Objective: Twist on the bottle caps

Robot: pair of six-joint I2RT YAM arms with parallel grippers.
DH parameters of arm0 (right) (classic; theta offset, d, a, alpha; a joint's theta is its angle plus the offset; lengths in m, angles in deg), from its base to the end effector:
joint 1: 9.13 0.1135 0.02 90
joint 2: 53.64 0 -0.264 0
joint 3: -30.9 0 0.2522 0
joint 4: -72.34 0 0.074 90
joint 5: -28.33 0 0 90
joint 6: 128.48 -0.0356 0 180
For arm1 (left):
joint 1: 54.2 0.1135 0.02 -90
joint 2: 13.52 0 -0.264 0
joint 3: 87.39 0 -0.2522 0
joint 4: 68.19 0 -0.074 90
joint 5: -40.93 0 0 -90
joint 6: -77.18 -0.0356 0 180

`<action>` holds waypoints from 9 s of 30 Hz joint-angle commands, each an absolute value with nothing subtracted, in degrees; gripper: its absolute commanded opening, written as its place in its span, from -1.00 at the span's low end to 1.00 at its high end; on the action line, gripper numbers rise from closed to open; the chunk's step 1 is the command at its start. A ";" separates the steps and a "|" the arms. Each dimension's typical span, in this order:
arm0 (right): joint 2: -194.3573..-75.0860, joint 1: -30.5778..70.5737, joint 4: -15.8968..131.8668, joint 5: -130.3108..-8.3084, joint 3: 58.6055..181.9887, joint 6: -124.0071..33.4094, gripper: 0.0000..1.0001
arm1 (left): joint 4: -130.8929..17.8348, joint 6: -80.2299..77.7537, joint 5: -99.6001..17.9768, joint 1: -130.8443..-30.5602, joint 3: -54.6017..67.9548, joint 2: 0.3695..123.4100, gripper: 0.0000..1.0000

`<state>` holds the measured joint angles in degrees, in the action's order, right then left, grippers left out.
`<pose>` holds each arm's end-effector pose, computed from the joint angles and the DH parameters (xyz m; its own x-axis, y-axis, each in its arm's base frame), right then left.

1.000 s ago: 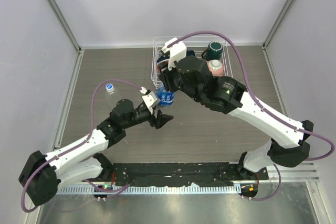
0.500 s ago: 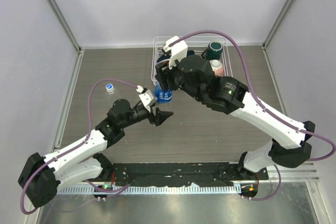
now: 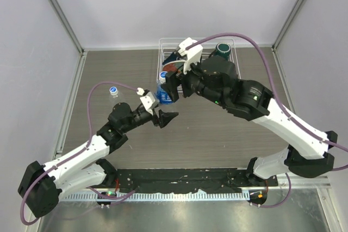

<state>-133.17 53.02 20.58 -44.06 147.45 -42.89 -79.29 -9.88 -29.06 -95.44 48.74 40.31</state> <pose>0.1393 0.2406 0.4975 -0.1728 -0.1702 -0.9701 -0.6948 0.7192 -0.0024 0.1574 -0.1542 0.2851 -0.0300 -0.0378 -0.9988 0.8763 0.4797 -0.0445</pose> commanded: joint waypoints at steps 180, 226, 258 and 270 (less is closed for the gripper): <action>-132.65 20.14 72.35 -135.84 138.20 -67.79 0.43 | -81.58 -5.35 -2.76 -92.79 43.34 41.68 -1.00; -134.50 22.95 65.61 -134.36 135.28 -60.90 -0.78 | -84.40 -2.97 -7.93 -93.84 39.82 44.58 -1.00; -132.65 50.10 35.04 -41.83 131.76 -44.90 -0.98 | -90.11 -6.66 -30.79 -93.05 41.31 43.61 -1.00; -141.35 58.63 26.07 -13.61 138.78 -47.01 -0.88 | -90.28 -7.63 -30.97 -93.05 43.07 42.91 -1.00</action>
